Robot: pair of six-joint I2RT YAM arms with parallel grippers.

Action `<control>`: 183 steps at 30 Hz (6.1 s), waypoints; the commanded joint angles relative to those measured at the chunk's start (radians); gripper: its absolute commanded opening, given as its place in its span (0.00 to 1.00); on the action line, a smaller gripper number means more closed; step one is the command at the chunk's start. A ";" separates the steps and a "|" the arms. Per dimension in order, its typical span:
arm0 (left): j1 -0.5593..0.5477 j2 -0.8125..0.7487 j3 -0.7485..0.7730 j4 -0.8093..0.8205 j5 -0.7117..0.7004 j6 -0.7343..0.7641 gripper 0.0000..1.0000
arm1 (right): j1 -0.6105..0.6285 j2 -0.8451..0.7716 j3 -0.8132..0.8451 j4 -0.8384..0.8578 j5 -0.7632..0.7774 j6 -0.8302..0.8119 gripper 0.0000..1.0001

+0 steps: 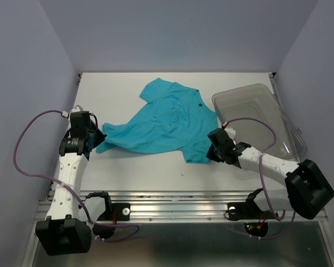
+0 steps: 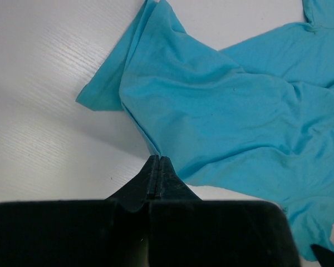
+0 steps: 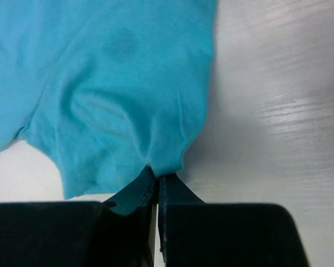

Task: Roll the t-shirts
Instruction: Flatten out the T-shirt at the center of the board.

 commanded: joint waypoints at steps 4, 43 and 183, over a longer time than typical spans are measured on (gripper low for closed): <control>0.003 0.020 0.161 -0.019 -0.002 0.043 0.00 | 0.011 -0.097 0.205 -0.101 0.029 -0.146 0.01; 0.003 0.043 1.296 0.017 -0.003 0.086 0.00 | 0.011 -0.206 1.414 -0.193 -0.203 -0.718 0.01; 0.089 1.399 1.427 0.231 -0.029 0.207 0.00 | -0.309 0.822 1.317 0.045 -0.199 -0.764 0.01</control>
